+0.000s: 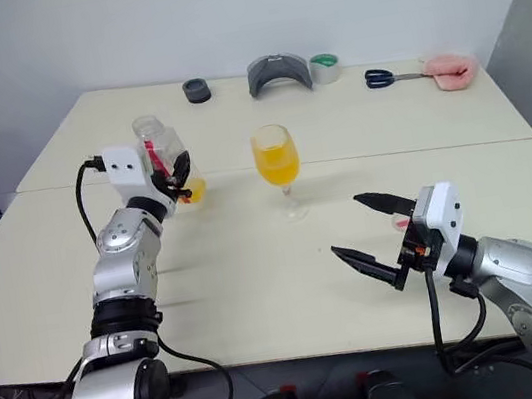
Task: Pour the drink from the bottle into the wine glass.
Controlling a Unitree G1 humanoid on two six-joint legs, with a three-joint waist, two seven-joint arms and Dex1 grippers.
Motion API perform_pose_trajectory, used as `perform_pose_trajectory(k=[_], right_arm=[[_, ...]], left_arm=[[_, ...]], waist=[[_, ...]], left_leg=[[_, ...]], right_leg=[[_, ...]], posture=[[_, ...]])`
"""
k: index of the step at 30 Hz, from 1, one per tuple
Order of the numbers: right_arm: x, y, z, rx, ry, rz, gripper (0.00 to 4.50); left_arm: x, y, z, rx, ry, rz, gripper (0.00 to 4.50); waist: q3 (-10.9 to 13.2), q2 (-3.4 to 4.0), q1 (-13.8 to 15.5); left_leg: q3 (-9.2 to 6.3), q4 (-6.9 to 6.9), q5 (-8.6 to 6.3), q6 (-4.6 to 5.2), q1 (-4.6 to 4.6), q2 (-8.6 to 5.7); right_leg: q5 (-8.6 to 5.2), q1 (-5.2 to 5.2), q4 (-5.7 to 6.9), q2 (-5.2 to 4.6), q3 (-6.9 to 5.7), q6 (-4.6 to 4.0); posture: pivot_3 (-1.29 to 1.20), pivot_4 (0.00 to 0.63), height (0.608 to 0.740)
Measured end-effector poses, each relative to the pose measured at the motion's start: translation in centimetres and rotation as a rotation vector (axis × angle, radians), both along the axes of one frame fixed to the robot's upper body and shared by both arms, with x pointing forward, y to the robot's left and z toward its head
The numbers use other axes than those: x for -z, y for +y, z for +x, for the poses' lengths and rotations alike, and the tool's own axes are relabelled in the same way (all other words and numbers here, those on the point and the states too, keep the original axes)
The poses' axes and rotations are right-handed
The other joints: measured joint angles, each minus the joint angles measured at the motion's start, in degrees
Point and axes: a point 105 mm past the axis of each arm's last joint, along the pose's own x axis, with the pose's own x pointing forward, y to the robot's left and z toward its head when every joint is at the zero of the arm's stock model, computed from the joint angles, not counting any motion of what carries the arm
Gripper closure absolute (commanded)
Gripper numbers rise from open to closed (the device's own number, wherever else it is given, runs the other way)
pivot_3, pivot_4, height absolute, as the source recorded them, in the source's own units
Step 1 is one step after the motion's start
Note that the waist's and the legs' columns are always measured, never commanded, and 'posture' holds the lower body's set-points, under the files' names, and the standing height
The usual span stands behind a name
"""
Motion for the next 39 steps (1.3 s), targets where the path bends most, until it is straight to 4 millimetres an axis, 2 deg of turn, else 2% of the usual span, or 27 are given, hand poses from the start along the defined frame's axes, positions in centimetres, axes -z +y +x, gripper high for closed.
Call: perform_pose_trajectory(k=[6,14,22,23,26,30,33,39], right_arm=[[0.0,0.1,-0.1,-0.014,0.019,0.014,0.00],[-0.2,0.3,0.0,-0.022,0.018,0.012,0.00],[-0.2,0.3,-0.1,-0.024,0.019,0.011,0.00],[-0.1,0.3,-0.1,-0.024,0.019,0.011,0.00],[0.1,0.2,-0.1,-0.022,0.028,0.006,0.00],[1.6,-0.4,-0.5,0.004,0.079,-0.021,0.00],[2.6,-1.7,-0.7,0.070,0.114,-0.041,0.00],[2.7,-3.0,-0.2,0.242,0.127,-0.007,0.00]], left_arm=[[2.2,0.1,-0.9,0.005,0.032,-0.055,2.61],[3.5,0.4,-1.1,0.006,0.037,-0.048,2.61],[4.0,0.6,-1.4,0.001,0.041,-0.040,0.09],[4.0,0.6,-1.4,0.001,0.042,-0.040,0.01],[4.2,0.6,-1.7,-0.004,0.049,-0.033,0.01],[5.5,1.1,-3.1,-0.027,0.099,-0.026,0.01],[6.3,1.3,-5.1,-0.036,0.127,-0.010,0.01],[7.1,0.8,-8.8,-0.041,0.212,0.003,0.01]], waist=[[-0.02,-0.03,0.00],[-0.04,-0.06,0.03],[-0.05,-0.07,0.03],[-0.05,-0.07,0.03],[-0.05,-0.08,0.02],[-0.06,-0.08,0.01],[-0.07,-0.11,0.02],[-0.09,-0.14,-0.04]], left_leg=[[0.01,-0.01,0.00,0.00,0.04,0.02],[0.03,-0.02,0.00,0.00,0.04,0.01],[0.03,-0.03,0.00,0.00,0.05,0.01],[0.03,-0.03,0.00,0.00,0.05,0.01],[0.04,-0.05,0.00,0.00,0.05,0.02],[0.04,-0.12,0.00,0.00,0.05,0.05],[0.03,-0.13,0.00,0.00,0.08,0.09],[0.05,-0.15,0.00,0.00,0.19,0.09]], right_leg=[[0.00,0.01,0.01,0.03,0.02,0.00],[0.00,0.02,-0.01,0.04,0.03,0.01],[-0.01,0.02,-0.02,0.04,0.03,0.01],[-0.01,0.01,-0.02,0.04,0.03,0.01],[-0.01,0.02,-0.04,0.04,0.04,0.01],[-0.01,0.01,-0.10,0.03,0.05,0.01],[-0.01,0.05,-0.12,0.02,0.06,0.01],[-0.02,0.13,-0.13,0.03,0.08,0.03]], posture=[[0.00,0.150,0.740],[0.00,0.150,0.740],[0.00,0.150,0.740],[0.00,0.150,0.740],[0.00,0.150,0.740],[0.00,0.150,0.740],[0.00,0.150,0.740],[0.00,0.150,0.740]])
